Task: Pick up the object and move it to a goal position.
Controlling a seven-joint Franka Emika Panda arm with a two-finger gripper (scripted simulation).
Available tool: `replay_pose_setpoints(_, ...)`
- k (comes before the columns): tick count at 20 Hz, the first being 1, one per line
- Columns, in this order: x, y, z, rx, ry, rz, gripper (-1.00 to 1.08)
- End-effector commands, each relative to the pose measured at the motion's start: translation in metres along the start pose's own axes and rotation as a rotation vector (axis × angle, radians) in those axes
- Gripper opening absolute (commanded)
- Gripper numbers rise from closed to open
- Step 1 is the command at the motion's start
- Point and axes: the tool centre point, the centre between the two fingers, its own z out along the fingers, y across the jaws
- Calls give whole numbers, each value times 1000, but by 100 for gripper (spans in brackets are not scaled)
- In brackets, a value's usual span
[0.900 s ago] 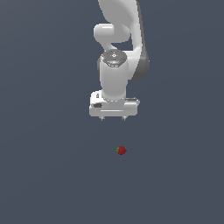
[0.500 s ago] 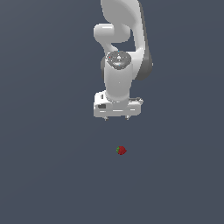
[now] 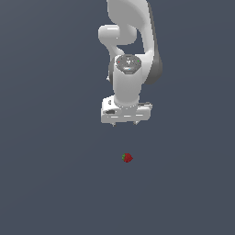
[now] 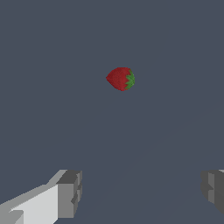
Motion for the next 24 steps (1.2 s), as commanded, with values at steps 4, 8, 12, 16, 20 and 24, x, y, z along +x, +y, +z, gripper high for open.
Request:
replay_pose_setpoints(4,5,0,3,-2,0,-31,100)
replay_pose_setpoints(8,12,-1,8,-6,1,-81,100)
replay_pose_setpoints(12,23,-1,15,-10,2,-154,100)
replay_pose_setpoints(16,38,-2,25,-15,4,-250,100)
replay_pose_setpoints(20,54,-2,37,-20,6,-366,100)
replay_pose_setpoints(24,70,-3,51,-23,8,-483,100)
